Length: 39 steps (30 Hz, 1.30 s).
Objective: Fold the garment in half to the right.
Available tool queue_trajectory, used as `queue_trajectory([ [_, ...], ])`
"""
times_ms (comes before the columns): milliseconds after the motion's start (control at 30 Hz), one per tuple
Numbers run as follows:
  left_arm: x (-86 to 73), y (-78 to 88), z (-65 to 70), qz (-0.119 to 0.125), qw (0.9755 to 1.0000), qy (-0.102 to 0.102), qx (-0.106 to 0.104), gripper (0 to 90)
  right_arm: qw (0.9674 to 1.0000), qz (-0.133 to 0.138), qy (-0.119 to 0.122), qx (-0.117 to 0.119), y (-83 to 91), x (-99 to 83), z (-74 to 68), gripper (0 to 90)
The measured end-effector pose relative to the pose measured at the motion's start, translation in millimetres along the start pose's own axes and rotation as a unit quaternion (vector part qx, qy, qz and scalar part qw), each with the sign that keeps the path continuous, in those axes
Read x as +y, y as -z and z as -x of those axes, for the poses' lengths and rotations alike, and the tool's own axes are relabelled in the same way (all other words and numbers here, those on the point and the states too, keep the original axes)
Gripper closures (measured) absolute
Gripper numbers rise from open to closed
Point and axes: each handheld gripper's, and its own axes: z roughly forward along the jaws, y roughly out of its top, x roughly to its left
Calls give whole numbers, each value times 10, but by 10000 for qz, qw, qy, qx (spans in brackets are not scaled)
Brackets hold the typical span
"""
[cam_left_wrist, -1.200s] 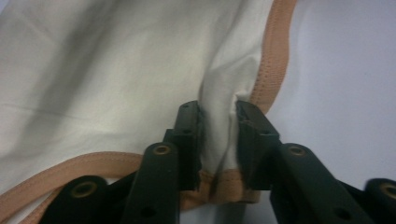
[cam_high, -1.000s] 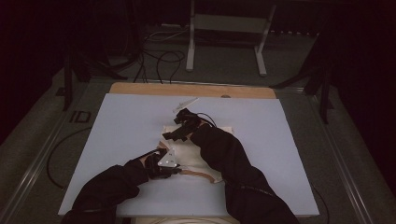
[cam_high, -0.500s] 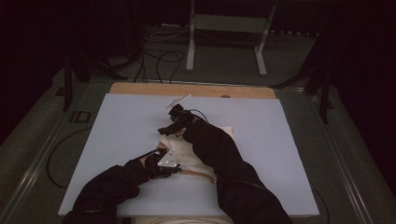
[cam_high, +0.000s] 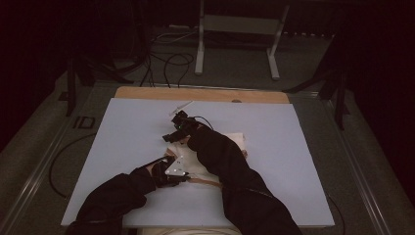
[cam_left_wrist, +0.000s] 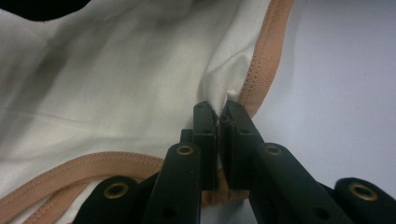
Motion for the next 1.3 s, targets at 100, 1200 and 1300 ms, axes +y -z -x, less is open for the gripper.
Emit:
queue_trajectory([
  [100, -2, 2, -4, -12, 10000, -10, -8, 853, 10000, -2, 17, -20, -22, -8, 21, 247],
  [1200, 10, 8, 2, -64, 10000, -59, -14, 862, 9962, -503, 259, -662, -252, -48, 68, 867],
  [1300, 10, 13, 0, -70, 9999, -75, -29, 863, 9967, -474, 275, -600, -222, -48, 74, 873],
])
